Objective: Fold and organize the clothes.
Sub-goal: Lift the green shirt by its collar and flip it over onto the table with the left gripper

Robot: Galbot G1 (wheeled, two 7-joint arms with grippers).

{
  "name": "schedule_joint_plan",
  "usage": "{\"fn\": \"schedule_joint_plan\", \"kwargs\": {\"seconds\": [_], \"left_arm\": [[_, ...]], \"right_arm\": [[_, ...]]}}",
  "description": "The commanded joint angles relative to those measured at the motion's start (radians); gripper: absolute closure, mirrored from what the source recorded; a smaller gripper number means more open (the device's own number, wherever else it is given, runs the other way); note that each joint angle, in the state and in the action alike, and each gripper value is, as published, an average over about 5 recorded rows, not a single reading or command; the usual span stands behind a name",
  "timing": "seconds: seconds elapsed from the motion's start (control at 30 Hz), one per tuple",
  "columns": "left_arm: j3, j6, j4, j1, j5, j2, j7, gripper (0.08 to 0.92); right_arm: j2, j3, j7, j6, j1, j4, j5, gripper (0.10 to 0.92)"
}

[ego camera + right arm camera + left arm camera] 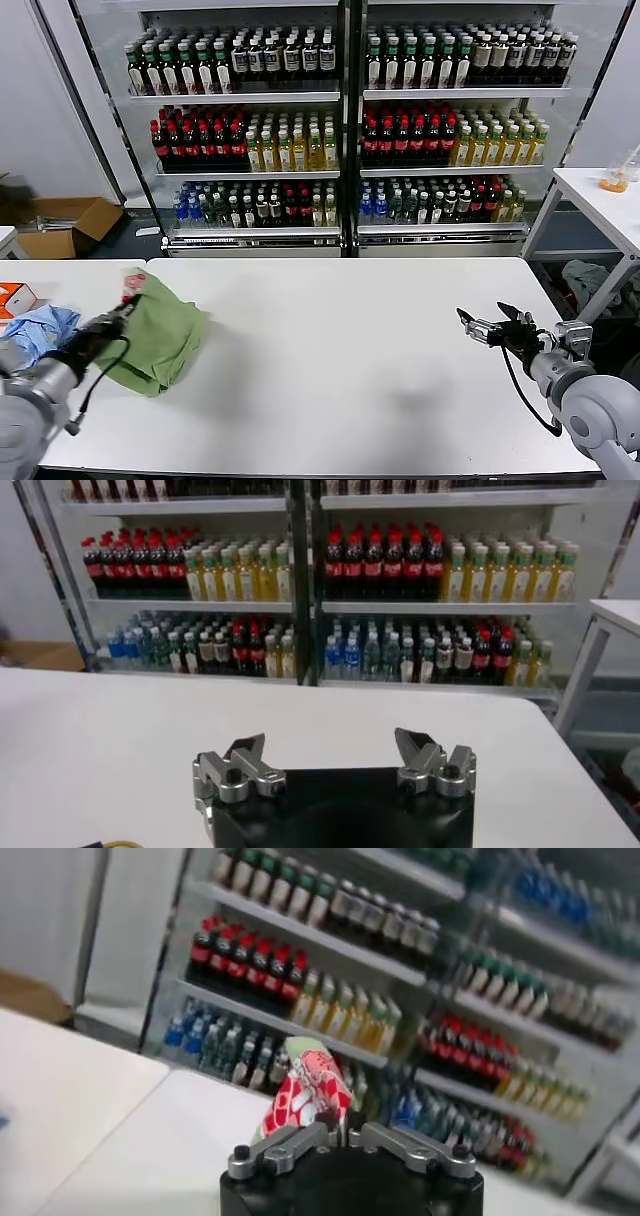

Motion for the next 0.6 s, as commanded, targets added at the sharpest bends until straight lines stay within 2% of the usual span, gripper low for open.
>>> {"fn": "schedule_joint_plan", "kwargs": {"seconds": [0.03, 0.23, 0.47, 0.6], "left_arm": [[0.566, 0.003, -0.054, -0.123, 0.425, -0.148, -0.097, 0.893], [0.732, 0.003, -0.017, -0.175, 0.328, -0.271, -0.19, 0.893], [0.797, -0.002, 0.177, -0.305, 0.17, -0.401, -0.236, 0.893], [0.825, -0.027, 0.263, -0.371, 0.105, -0.46, -0.231, 0.893]], "right_arm": [[-0.002, 0.005, -0.001, 0.002, -0.007, 0.004, -0.011, 0.203], [0.006, 0.006, 0.0, 0.003, 0.003, 0.009, -0.026, 0.203], [0.022, 0.006, -0.001, 0.002, 0.008, 0.006, -0.043, 0.203], [0.032, 0.007, -0.002, 0.001, 0.006, 0.003, -0.053, 0.203]]}}
